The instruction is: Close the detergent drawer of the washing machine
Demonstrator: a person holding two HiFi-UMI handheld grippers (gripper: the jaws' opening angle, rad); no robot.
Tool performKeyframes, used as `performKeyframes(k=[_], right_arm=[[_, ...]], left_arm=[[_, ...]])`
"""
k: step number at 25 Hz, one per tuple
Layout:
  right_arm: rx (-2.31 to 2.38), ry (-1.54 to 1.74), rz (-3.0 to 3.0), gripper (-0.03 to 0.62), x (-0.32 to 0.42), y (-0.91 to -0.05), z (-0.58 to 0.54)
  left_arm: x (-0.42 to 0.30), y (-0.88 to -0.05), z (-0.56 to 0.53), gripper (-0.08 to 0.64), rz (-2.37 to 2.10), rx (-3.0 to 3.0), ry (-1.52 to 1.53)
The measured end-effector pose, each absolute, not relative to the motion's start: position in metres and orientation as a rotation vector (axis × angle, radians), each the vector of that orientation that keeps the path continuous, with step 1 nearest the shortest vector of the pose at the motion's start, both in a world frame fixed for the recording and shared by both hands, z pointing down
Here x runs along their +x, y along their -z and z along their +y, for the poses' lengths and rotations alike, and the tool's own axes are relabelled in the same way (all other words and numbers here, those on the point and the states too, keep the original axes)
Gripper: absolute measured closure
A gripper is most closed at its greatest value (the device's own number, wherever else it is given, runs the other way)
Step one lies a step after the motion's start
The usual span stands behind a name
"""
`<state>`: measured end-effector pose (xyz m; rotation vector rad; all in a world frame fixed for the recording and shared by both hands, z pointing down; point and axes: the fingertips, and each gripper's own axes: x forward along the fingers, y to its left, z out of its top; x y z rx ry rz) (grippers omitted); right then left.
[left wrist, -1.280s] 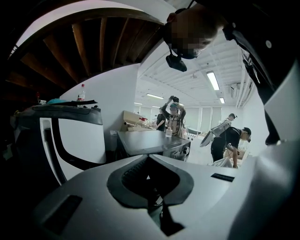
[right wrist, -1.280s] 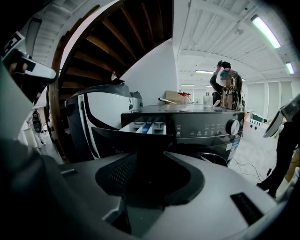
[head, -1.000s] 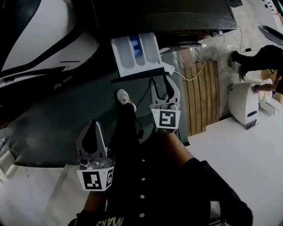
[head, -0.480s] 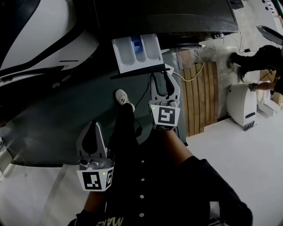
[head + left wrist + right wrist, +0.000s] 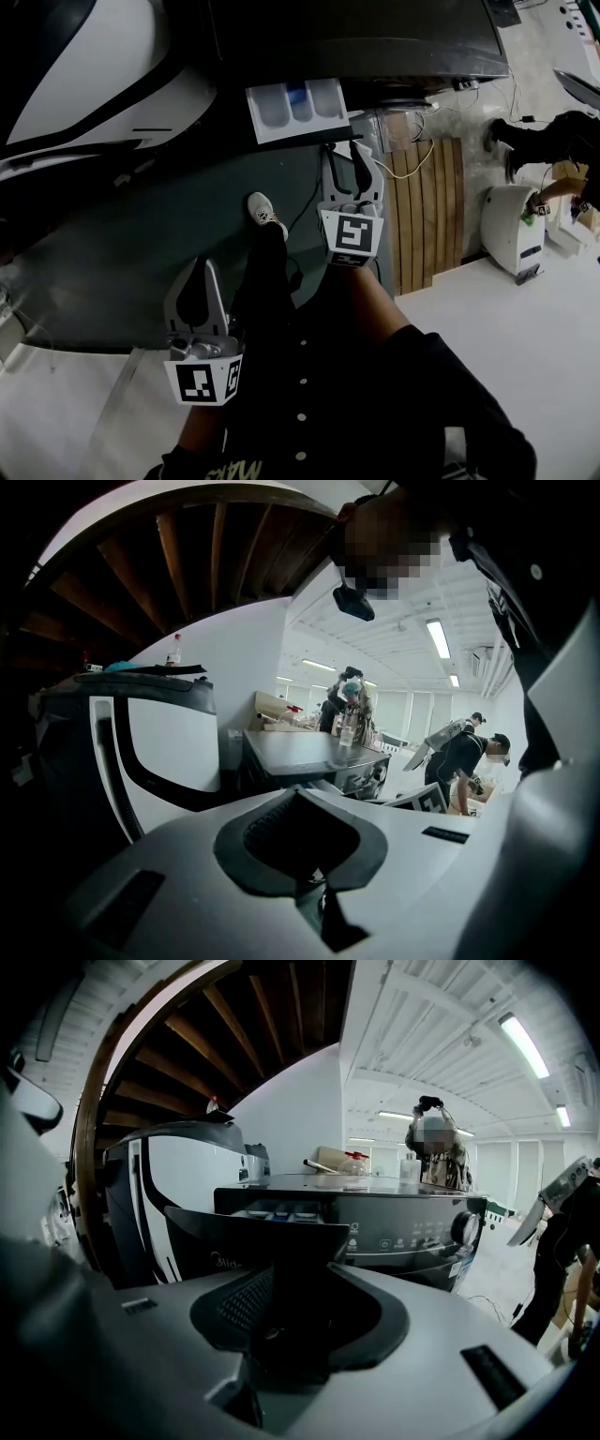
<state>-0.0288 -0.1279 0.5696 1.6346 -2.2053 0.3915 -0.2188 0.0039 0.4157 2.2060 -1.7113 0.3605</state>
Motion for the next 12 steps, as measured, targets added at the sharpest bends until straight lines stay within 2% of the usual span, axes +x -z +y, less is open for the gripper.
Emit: performKeyframes(k=[12], right_arm=[[1.618,-0.377,-2.204,0.409,-0.038,-0.566,-0.159]], left_arm=[[-0.225,-0.415,-0.003,0.558,-1.732,2.190,-0.358]])
